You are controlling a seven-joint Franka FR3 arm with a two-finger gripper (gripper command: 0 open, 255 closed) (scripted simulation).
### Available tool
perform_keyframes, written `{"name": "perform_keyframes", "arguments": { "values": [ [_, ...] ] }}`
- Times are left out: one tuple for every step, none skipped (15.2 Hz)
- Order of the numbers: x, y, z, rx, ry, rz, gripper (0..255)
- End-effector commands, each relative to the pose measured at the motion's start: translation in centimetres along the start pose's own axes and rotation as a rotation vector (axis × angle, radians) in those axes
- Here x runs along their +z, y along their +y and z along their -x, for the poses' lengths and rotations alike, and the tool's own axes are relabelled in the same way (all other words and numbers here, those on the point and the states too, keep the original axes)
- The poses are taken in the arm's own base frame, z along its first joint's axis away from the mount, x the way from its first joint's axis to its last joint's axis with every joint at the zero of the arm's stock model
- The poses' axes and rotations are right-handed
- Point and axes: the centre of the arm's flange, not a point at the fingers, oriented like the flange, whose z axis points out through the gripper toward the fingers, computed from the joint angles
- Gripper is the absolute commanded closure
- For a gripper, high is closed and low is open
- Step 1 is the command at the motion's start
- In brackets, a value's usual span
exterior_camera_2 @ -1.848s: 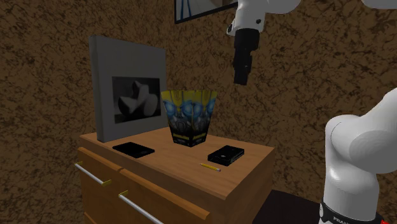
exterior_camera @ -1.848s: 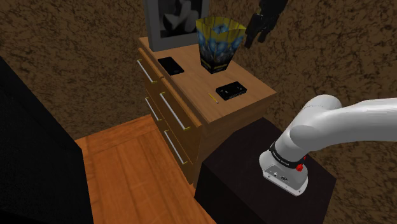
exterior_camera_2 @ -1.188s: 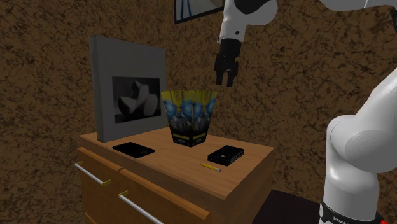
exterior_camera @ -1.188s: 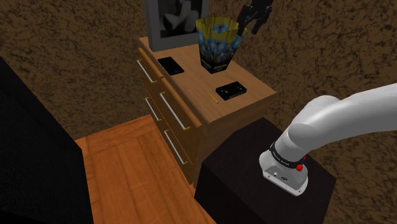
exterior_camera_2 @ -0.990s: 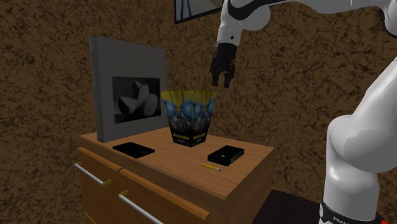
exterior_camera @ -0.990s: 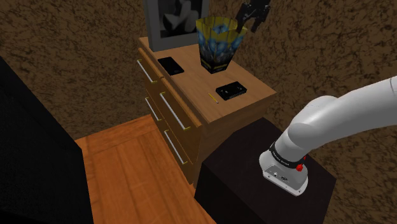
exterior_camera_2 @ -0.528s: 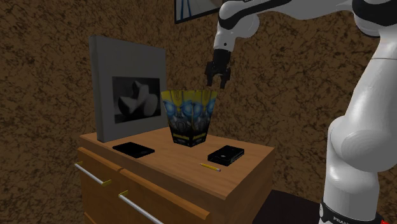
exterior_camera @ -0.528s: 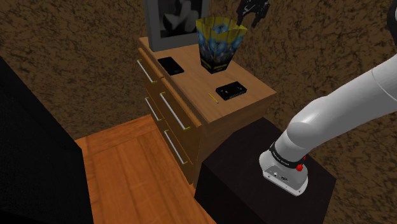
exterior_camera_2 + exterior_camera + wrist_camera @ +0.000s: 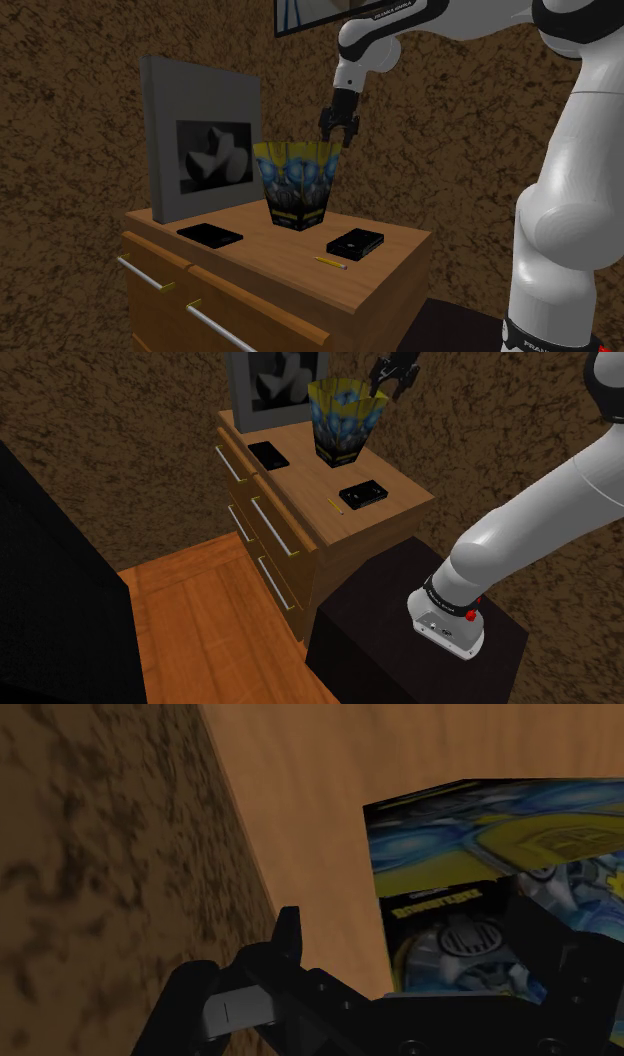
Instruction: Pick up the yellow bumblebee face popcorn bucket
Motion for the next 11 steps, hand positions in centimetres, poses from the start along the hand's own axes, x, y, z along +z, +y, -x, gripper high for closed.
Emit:
{"name": "perform_keyframes", "arguments": {
  "values": [
    [1.28, 0.79, 0.05, 0.013, -0.010, 0.001, 0],
    [1.58, 0.83, 0.10, 0.013, -0.010, 0.001, 0],
    [1.58, 0.83, 0.09, 0.013, -0.010, 0.001, 0],
    [1.56, 0.98, 0.18, 0.013, -0.010, 0.001, 255],
    [1.33, 0.83, 0.22, 0.013, -0.010, 0.001, 255],
    [1.26, 0.98, 0.44, 0.013, -0.010, 0.001, 255],
    [1.09, 0.81, 0.48, 0.013, -0.010, 0.001, 255],
    [1.14, 0.79, 0.32, 0.013, -0.010, 0.001, 255],
    [1.07, 0.80, 0.33, 0.013, -0.010, 0.001, 255],
    [1.15, 0.79, 0.37, 0.013, -0.010, 0.001, 255],
    [1.17, 0.73, 0.38, 0.013, -0.010, 0.001, 255]
  ]
}}
